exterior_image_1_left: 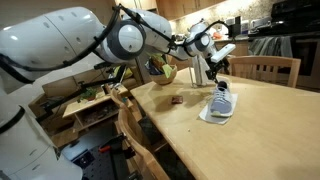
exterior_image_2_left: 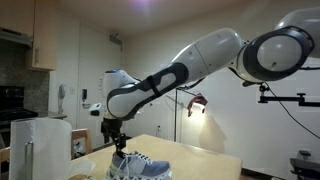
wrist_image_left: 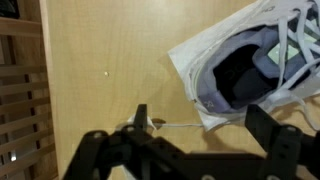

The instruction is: Move the sneaker to the right side of the table

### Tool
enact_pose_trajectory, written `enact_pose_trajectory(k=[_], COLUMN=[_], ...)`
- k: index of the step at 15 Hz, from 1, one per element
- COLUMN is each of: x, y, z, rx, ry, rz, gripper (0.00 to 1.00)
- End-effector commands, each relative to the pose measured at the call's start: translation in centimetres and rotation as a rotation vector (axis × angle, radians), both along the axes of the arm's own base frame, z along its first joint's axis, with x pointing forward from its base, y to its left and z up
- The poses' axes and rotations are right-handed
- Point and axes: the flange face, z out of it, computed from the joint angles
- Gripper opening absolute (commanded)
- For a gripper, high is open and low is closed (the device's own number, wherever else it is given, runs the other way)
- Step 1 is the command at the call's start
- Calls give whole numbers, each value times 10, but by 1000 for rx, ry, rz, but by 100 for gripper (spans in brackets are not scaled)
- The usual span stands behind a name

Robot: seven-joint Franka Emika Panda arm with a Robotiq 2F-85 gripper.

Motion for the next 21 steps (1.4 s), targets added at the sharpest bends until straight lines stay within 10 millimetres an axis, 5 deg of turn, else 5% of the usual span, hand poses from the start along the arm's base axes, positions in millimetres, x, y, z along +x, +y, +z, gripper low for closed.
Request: enact_pose_trajectory(k=[1, 4, 5, 6, 15, 21], x=[-12, -22, -27, -30, -45, -45], y=[23, 43, 48, 51, 19, -5], z=[22, 20, 15, 10, -39, -45], rx=[-85, -110, -94, -82, -40, -43], ry=[4, 25, 62, 81, 275, 316], rz=[-10, 34, 72, 96, 218, 190], gripper=[100, 100, 75, 74, 5, 0])
